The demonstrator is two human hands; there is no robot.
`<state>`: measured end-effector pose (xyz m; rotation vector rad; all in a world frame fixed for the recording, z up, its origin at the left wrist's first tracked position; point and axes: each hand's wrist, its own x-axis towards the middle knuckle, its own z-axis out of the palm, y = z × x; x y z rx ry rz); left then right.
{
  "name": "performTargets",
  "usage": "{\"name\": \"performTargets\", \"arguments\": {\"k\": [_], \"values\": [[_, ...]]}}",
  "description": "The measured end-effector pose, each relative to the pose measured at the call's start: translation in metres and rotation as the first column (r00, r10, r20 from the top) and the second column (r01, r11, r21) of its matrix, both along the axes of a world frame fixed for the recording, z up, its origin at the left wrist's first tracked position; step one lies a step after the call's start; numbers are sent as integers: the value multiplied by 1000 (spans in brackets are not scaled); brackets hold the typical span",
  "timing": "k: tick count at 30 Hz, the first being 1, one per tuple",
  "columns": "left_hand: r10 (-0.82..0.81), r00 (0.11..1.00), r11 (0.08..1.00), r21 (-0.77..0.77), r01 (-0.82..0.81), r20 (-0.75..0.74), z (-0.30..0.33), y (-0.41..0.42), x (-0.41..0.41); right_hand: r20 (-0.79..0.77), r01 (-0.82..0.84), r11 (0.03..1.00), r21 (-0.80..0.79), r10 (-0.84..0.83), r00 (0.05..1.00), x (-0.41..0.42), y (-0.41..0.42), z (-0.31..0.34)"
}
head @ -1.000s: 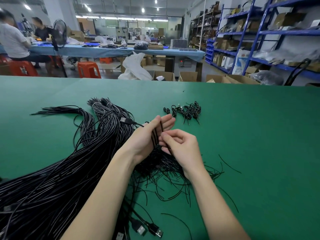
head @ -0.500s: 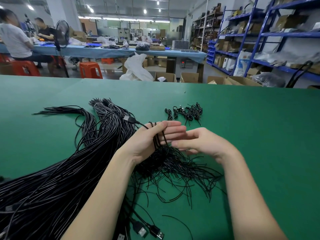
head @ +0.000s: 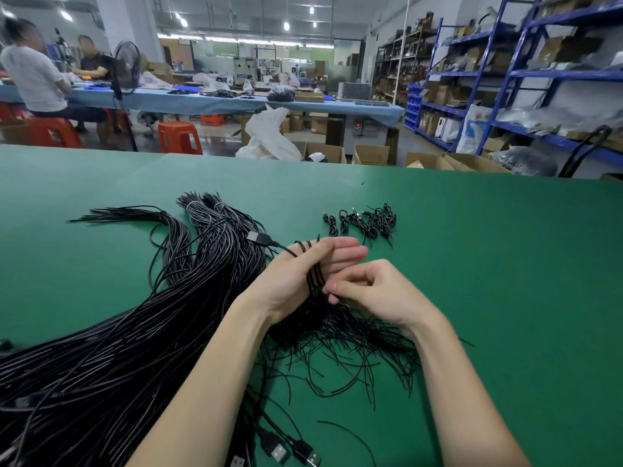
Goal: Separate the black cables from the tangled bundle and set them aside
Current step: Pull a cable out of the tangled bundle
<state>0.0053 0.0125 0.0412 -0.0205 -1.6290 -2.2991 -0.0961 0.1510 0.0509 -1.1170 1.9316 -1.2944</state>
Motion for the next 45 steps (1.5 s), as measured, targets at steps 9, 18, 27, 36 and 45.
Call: {"name": "performTargets", "arguments": {"k": [9,18,27,36,45], "values": [[54,990,951,-310,-12,128,-5,5,0,-294,109,906,409,18,956,-20,14,17],[260,956,590,-807,-43,139,5,8,2,-590,136,988,70,-69,804,23,-11,49],[36,978,755,-647,109,206,10,10,6,-328,-15,989,-149,-35,944,-7,-20,17],[-188,949,861,-423,283,253,9,16,10,101,-184,962,-200,207,973,-17,-22,-8],[-132,969,880,-425,212,210,10,11,11,220,-98,955,-279,163,962,-17,-23,-13]]}}
